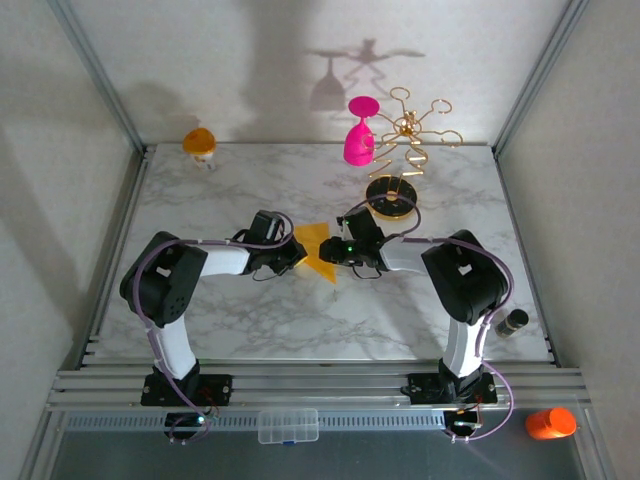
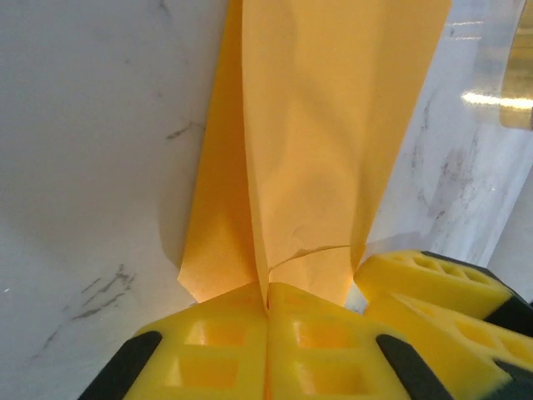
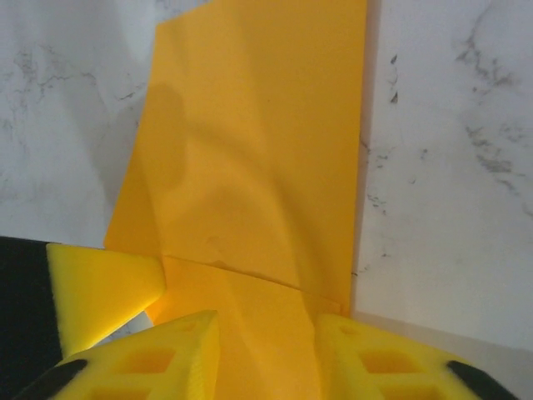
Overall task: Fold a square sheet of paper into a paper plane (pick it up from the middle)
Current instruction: Fourth fold the wing at the center of the table.
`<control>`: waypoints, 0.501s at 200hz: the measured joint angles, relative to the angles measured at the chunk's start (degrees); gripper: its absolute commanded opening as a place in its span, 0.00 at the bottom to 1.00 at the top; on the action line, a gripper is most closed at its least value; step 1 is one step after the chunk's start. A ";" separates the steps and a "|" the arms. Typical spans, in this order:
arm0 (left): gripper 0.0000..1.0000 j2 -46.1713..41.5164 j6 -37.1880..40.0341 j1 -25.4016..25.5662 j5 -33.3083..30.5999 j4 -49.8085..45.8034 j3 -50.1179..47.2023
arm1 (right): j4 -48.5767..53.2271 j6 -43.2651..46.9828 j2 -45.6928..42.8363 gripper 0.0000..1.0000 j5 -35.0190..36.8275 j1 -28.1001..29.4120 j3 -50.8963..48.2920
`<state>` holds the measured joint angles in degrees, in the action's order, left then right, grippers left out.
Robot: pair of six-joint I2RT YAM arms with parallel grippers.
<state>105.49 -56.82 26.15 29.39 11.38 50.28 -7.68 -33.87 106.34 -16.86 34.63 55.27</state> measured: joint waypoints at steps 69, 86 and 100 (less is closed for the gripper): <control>0.06 -0.94 -1.73 1.14 -4.44 -5.95 2.99 | 1.60 12.52 -14.16 0.45 17.59 4.87 -5.18; 0.06 -1.44 -2.58 1.86 -5.40 -8.22 4.22 | 1.84 16.06 -14.25 0.44 22.36 8.96 -6.16; 0.06 -1.53 -3.50 2.38 -5.75 -9.20 5.27 | 1.86 18.56 -14.23 0.43 25.57 12.22 -7.26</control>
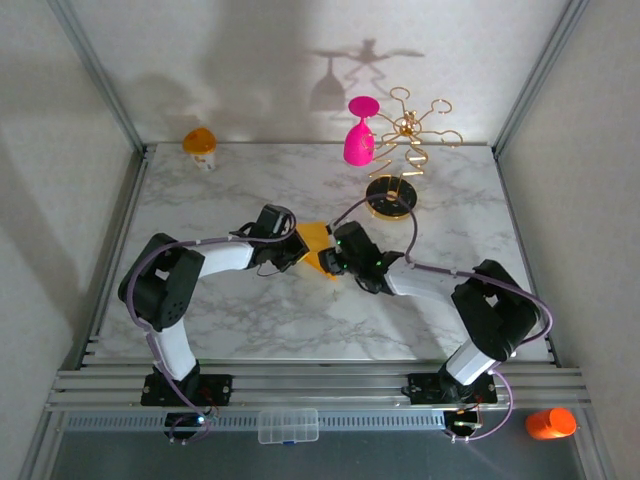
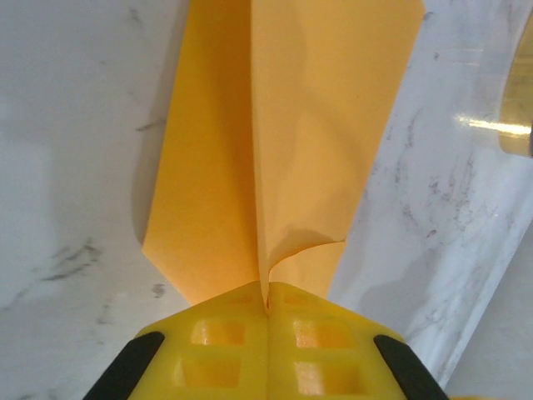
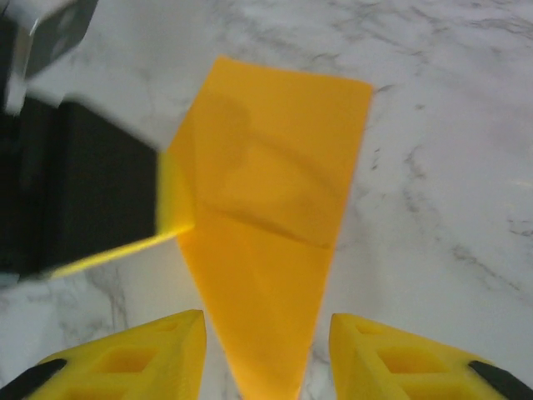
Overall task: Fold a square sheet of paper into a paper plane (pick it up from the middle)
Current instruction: Fourth fold the wing at the center of the table.
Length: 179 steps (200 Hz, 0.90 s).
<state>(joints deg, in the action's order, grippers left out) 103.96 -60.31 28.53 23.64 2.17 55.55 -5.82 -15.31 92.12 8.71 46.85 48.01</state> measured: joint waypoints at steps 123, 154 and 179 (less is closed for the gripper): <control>0.06 -0.11 -4.48 0.63 -0.98 -3.39 0.61 | -2.14 5.29 10.43 0.38 10.36 6.34 0.61; 0.06 -0.11 -4.50 0.63 -0.98 -3.41 0.61 | -2.12 5.25 11.28 0.32 11.28 6.34 1.20; 0.06 -0.11 -4.50 0.63 -0.98 -3.41 0.61 | -2.05 5.09 11.28 0.28 11.67 6.34 1.33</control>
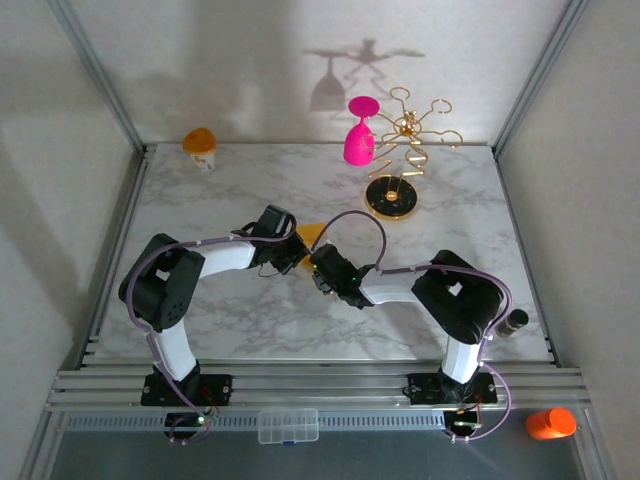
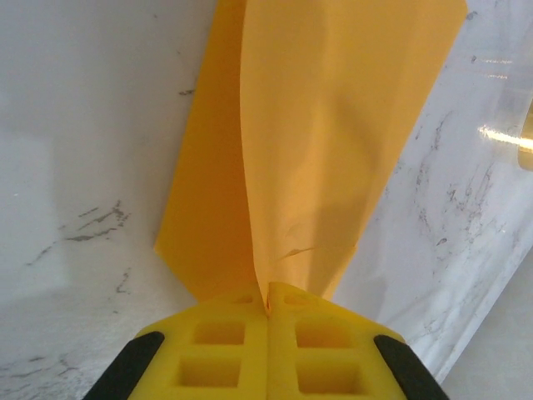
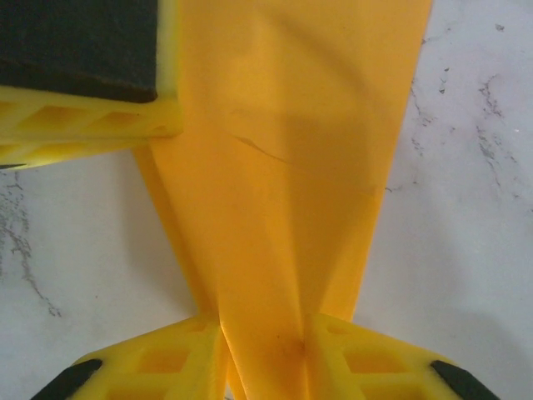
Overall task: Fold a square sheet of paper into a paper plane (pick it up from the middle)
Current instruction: Fourth fold the wing at the center of the table.
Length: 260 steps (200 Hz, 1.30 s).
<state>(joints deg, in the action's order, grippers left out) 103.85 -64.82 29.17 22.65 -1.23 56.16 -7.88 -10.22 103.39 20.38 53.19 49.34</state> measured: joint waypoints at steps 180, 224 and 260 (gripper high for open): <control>0.30 -4.55 1.33 -3.89 -0.74 -2.12 0.72 | -2.12 -2.23 -0.20 0.13 -8.57 -2.89 -0.81; 0.27 -10.27 1.51 -6.03 -2.82 0.15 -2.47 | -5.33 -2.97 -1.25 0.14 -14.67 -5.42 -3.21; 0.17 -10.84 0.94 -5.60 -2.29 3.26 -7.91 | -7.39 -2.84 -2.01 0.15 -20.02 -7.48 -4.90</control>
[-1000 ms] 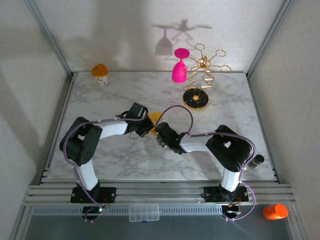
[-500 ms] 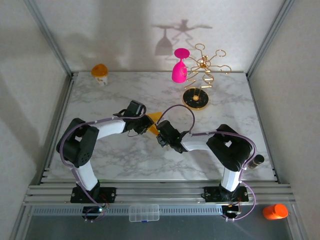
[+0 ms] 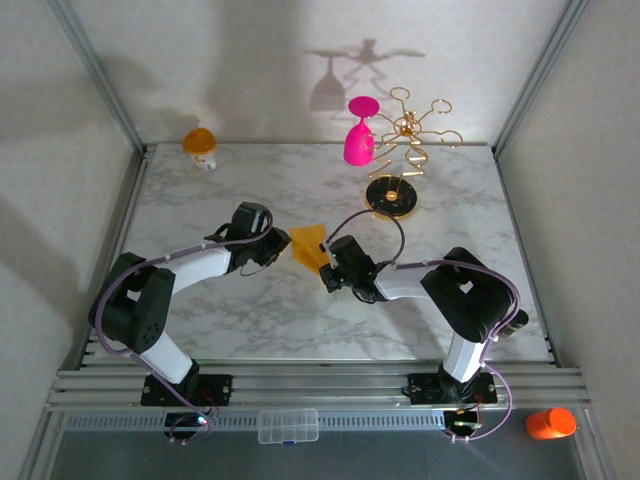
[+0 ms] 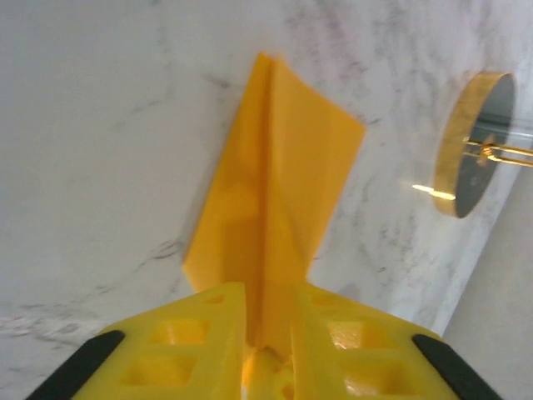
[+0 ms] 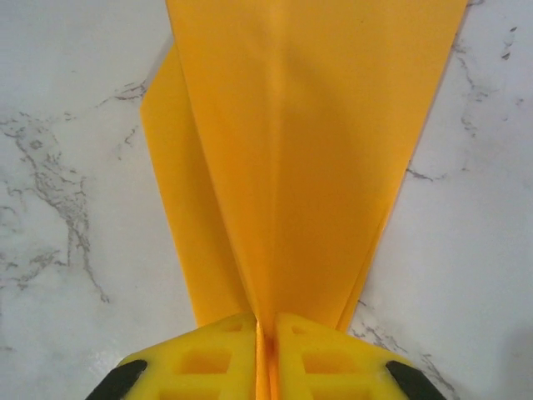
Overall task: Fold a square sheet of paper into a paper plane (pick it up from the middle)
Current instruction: Fourth fold the wing at the center of the table.
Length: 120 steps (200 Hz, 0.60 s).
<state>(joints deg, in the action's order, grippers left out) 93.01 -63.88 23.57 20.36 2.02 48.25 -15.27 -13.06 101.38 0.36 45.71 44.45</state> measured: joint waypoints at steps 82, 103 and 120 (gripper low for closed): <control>0.10 8.39 -0.90 3.15 2.99 5.16 0.07 | -0.42 1.79 -0.04 0.15 -4.92 -2.01 -0.33; 0.12 9.77 -0.90 3.15 3.39 5.92 0.44 | -0.42 1.95 -0.04 0.16 -5.14 -2.08 -0.33; 0.13 10.40 -0.90 3.15 3.74 6.03 1.01 | -0.42 1.99 -0.04 0.17 -5.14 -2.08 -0.33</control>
<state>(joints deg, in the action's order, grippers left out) 103.42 -64.77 26.72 24.10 8.05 49.25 -15.68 -11.07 101.34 -4.78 43.64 44.12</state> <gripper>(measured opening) 0.121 0.165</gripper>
